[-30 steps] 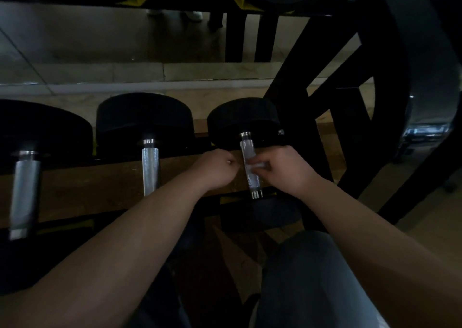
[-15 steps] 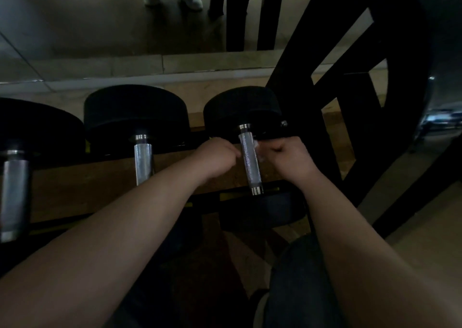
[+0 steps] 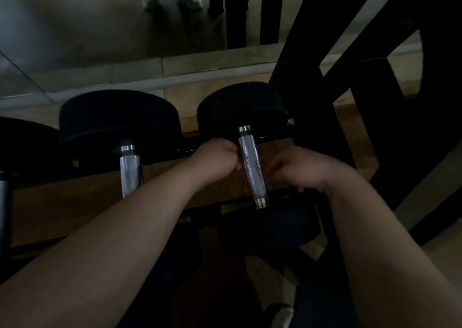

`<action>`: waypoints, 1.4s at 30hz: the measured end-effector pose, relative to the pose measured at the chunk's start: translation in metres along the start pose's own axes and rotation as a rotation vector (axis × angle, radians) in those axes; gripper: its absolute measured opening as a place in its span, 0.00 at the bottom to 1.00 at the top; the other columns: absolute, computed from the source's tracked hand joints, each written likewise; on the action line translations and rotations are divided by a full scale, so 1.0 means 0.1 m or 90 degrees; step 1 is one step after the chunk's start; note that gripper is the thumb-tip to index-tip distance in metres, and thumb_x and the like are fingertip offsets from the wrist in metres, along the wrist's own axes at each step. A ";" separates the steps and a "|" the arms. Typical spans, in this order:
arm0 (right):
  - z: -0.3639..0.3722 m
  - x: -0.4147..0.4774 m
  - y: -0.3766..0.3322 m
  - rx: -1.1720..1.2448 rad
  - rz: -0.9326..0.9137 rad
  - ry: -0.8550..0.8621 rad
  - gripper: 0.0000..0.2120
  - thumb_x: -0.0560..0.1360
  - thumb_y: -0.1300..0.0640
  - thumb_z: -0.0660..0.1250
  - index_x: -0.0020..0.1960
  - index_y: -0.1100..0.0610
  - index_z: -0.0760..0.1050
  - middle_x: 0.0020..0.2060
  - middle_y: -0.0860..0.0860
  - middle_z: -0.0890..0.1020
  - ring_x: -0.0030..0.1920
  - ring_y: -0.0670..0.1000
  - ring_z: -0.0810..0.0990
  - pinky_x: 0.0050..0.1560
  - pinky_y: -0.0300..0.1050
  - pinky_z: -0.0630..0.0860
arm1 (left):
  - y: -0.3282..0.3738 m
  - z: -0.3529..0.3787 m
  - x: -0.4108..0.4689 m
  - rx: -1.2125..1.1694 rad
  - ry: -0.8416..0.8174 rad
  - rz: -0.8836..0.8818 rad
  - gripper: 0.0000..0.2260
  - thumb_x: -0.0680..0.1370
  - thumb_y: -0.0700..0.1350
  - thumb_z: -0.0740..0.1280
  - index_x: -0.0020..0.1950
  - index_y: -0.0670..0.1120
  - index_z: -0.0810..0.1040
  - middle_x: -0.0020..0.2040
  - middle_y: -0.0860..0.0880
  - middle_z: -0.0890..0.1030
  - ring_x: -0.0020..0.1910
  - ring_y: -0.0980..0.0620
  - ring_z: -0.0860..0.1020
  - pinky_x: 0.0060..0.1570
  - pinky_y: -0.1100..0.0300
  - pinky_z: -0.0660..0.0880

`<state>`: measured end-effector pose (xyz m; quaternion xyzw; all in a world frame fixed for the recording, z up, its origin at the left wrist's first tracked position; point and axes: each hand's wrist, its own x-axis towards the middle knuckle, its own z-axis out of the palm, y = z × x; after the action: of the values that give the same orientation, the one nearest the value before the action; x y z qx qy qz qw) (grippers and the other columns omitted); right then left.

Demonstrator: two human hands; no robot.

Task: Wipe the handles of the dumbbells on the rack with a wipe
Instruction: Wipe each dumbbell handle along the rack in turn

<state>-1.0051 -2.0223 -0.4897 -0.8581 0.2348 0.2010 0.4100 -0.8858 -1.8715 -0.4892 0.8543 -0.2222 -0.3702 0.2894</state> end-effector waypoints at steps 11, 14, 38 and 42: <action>0.08 0.26 -0.01 0.279 0.025 0.064 0.09 0.75 0.65 0.71 0.41 0.52 0.84 0.22 0.45 0.76 0.19 0.42 0.69 0.20 0.34 0.62 | -0.09 0.04 0.09 0.009 0.026 0.014 0.08 0.76 0.40 0.66 0.51 0.42 0.83 0.47 0.44 0.83 0.37 0.53 0.74 0.32 0.62 0.66; 0.02 0.08 0.05 0.008 0.068 -0.122 0.08 0.74 0.63 0.72 0.37 0.54 0.82 0.24 0.50 0.72 0.19 0.45 0.63 0.21 0.33 0.56 | -0.10 0.05 0.08 0.040 0.036 0.030 0.06 0.76 0.41 0.68 0.50 0.44 0.83 0.45 0.46 0.82 0.43 0.51 0.77 0.37 0.62 0.70; 0.01 0.12 0.08 0.035 -0.247 0.131 0.04 0.73 0.54 0.76 0.42 0.46 0.84 0.38 0.43 0.86 0.41 0.40 0.83 0.48 0.41 0.79 | -0.02 -0.04 -0.03 -0.039 0.080 0.015 0.12 0.80 0.47 0.63 0.51 0.42 0.84 0.28 0.50 0.77 0.29 0.53 0.75 0.31 0.63 0.72; 0.02 -0.05 0.08 -0.075 -0.227 -0.055 0.04 0.72 0.54 0.77 0.40 0.48 0.85 0.35 0.44 0.85 0.35 0.37 0.79 0.40 0.36 0.75 | 0.00 -0.08 -0.05 -0.040 0.039 -0.014 0.12 0.80 0.47 0.64 0.53 0.40 0.82 0.33 0.47 0.77 0.33 0.48 0.75 0.29 0.63 0.69</action>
<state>-1.0140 -2.0243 -0.4930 -0.8991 0.0487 0.1754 0.3980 -0.8829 -1.8663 -0.4827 0.8582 -0.1917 -0.3539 0.3186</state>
